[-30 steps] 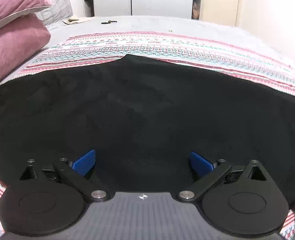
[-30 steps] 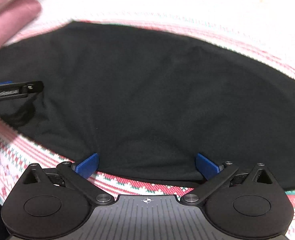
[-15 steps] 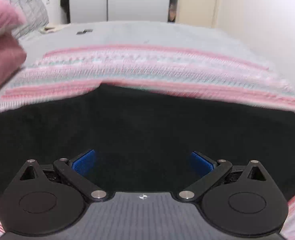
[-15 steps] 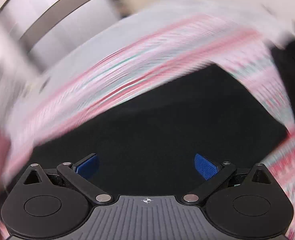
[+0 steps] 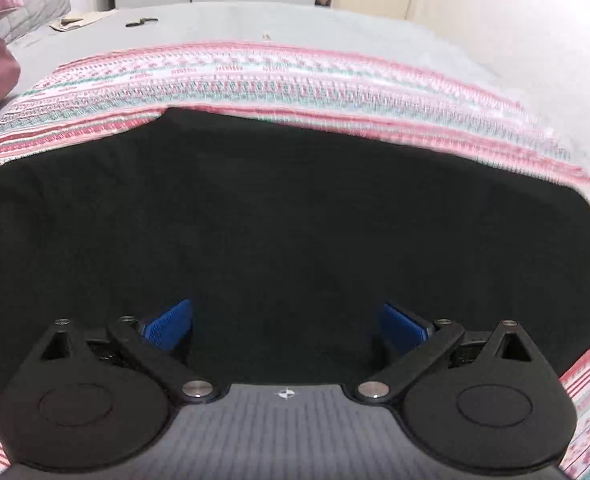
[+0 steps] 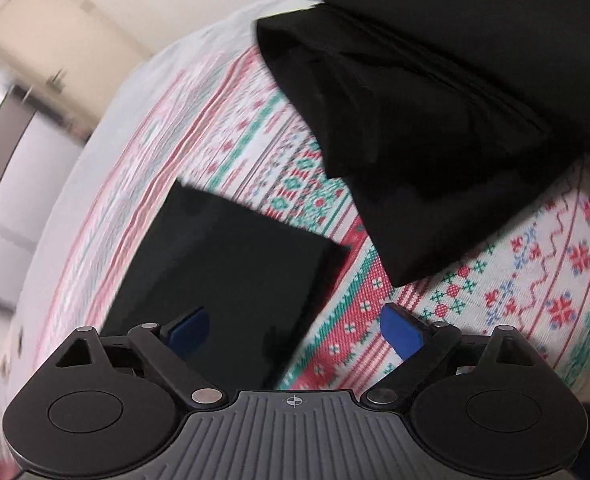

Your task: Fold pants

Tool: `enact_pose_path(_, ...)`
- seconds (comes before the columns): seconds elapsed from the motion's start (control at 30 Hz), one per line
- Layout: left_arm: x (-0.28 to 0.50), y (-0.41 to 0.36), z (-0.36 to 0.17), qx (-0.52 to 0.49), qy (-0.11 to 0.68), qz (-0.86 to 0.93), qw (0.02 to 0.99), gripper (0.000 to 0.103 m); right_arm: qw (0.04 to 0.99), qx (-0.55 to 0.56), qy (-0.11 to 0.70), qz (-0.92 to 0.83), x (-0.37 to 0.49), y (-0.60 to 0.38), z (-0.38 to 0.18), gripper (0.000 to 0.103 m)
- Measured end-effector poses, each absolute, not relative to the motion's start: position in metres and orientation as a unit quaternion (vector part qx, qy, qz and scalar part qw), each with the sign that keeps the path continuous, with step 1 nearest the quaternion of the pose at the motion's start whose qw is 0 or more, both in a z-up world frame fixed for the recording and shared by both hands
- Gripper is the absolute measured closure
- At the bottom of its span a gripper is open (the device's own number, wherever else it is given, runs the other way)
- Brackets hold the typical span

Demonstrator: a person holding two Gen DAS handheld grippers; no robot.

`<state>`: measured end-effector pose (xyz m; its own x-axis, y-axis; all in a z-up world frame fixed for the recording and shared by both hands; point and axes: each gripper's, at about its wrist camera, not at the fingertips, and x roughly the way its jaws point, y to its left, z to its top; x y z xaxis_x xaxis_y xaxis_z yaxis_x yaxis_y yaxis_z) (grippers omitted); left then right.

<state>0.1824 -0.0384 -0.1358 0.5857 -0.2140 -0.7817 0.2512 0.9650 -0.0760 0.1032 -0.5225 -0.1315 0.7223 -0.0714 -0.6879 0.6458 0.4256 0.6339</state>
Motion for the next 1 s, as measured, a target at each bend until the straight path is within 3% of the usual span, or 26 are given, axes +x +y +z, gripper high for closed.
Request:
enact_pose_path(0.17,0.182,-0.049,-0.148,0.07,0.43,-0.121,0.892,0.0,0.781,0.497,0.263,-0.27,0.112,-0.519,-0.133,0.009)
enact_pose_path(0.23,0.182,-0.051,-0.148,0.08,0.428,-0.122,0.892,0.0,0.785,0.495,0.249,-0.277,0.116,-0.518,-0.133,0.018)
enact_pose_path(0.33,0.188,-0.048,-0.149,0.072,0.436,-0.122,0.889,0.0,0.776,0.504,0.237,-0.297,0.115,-0.52,-0.136,0.049)
enact_pose_path(0.37,0.191,-0.046,-0.149,0.063,0.44,-0.12,0.888,0.0,0.77,0.511,0.234,-0.302,0.113,-0.521,-0.136,0.068)
enact_pose_path(0.5,0.193,-0.042,-0.149,0.063,0.441,-0.119,0.887,0.0,0.761,0.536,0.214,-0.297,0.111,-0.516,-0.137,0.094)
enact_pose_path(0.8,0.201,-0.014,-0.146,0.001,0.457,-0.109,0.882,0.0,0.878,0.346,0.151,-0.293,0.132,-0.441,-0.081,0.098)
enact_pose_path(1.0,0.214,0.012,-0.14,-0.045,0.451,-0.062,0.889,0.0,0.976,0.124,0.127,-0.124,0.154,-0.328,-0.057,0.098)
